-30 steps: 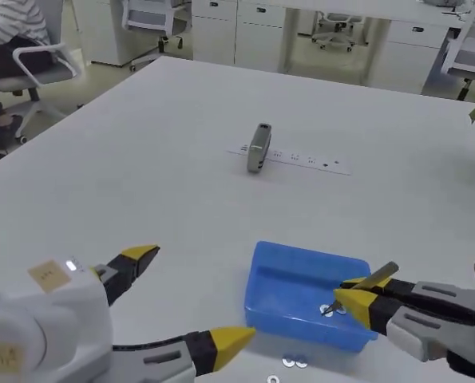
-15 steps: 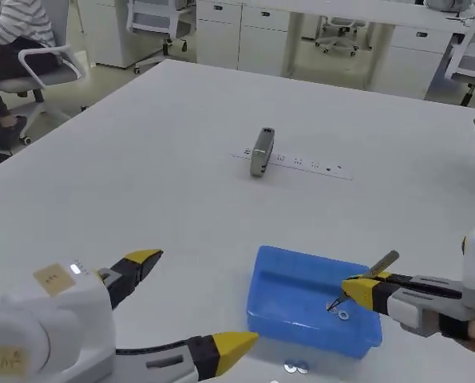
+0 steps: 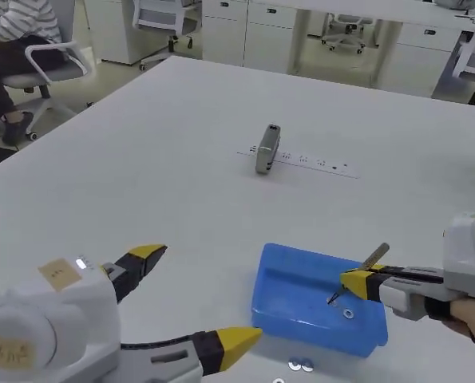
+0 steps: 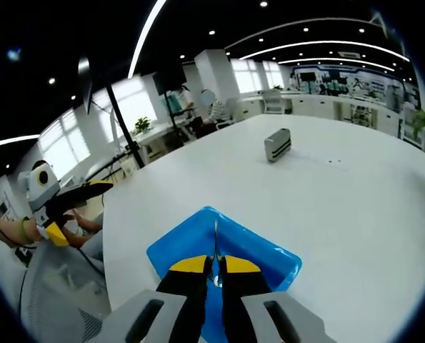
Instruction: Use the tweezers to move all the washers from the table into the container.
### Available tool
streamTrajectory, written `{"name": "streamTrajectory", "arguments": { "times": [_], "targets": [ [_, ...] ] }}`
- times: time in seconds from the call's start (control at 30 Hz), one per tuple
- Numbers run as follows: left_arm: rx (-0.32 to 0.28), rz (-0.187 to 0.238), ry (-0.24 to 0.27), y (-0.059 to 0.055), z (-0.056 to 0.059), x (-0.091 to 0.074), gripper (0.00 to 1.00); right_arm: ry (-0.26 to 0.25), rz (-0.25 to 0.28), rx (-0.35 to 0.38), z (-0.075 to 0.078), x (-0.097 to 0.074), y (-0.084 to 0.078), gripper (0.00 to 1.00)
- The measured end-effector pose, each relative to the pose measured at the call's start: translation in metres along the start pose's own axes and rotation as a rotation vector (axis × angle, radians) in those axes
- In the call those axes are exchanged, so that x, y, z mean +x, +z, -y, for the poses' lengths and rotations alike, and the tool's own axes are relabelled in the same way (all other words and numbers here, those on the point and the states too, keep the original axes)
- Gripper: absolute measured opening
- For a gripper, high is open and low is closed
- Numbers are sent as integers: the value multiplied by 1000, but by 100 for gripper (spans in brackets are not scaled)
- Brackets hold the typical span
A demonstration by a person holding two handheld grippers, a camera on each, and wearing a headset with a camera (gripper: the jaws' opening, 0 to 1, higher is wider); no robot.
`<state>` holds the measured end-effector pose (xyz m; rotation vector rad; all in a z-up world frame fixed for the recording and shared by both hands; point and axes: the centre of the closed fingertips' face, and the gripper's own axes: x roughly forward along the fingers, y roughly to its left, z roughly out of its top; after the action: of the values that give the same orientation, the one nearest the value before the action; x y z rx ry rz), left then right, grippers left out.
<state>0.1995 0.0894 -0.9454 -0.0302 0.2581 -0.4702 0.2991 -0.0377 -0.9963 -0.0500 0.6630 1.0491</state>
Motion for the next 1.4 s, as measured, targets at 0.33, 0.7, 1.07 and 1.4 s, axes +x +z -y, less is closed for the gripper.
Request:
{"name": "streamTrajectory", "arguments": {
  "times": [0.33,0.7,1.07,1.4],
  "targets": [
    [3,-6,4,-1,0,0,92,-8,-50,-3,12,14,-8,3],
    [5,-13,4,-3,-1,0,92,-21,-100,-22,17,21,-18,3],
    [8,-19,1,-4,0,1,92,-27,-129,-105,15,19,-23,4],
    [8,-19,1,-4,0,0,92,-31,-83,-124,3,7,-16,4]
  ]
}}
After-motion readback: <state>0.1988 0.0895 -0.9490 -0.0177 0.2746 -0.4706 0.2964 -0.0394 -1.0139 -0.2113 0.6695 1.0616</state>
